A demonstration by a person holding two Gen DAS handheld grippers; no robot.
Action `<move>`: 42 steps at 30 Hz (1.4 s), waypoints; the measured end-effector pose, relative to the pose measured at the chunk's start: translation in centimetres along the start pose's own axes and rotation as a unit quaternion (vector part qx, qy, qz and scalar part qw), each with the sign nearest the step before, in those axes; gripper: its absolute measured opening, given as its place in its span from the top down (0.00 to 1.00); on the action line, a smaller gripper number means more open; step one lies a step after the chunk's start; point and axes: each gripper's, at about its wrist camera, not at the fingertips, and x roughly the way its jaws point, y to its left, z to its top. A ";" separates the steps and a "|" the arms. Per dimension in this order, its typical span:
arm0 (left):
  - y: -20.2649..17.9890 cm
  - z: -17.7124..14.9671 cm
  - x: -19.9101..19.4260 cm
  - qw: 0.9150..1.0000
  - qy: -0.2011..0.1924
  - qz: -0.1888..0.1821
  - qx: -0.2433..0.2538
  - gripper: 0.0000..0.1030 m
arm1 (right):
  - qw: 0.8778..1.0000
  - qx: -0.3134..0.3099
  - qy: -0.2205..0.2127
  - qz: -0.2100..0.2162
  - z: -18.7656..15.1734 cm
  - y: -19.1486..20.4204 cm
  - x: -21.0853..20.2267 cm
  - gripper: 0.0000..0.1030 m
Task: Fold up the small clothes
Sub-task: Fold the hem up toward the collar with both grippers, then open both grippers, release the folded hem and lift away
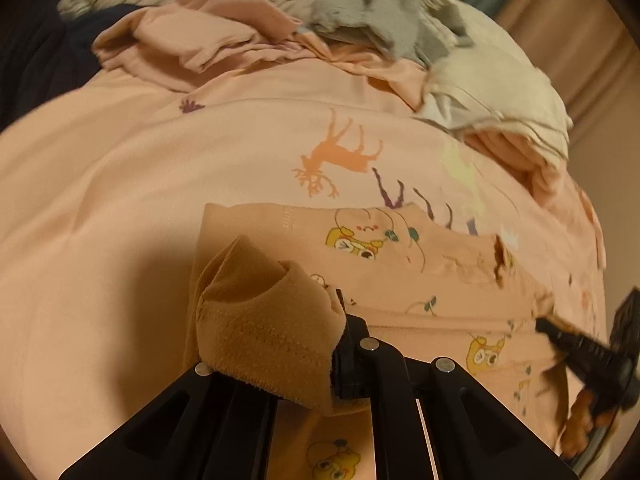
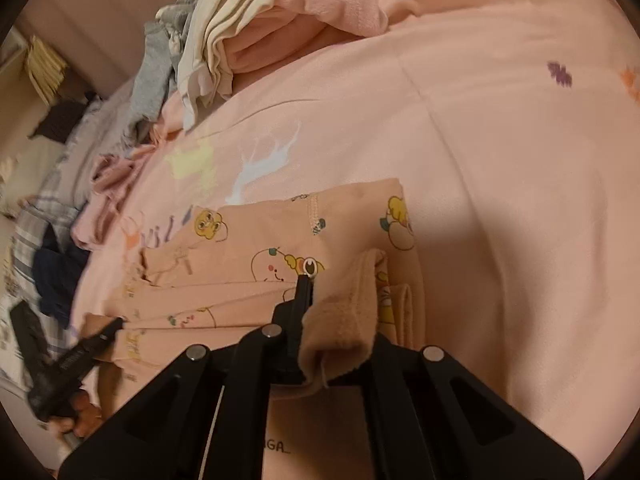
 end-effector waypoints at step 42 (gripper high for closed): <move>-2.3 5.4 0.8 0.995 -0.015 0.098 -0.005 0.91 | 0.992 -0.059 -0.010 -0.114 4.7 5.0 2.9 0.92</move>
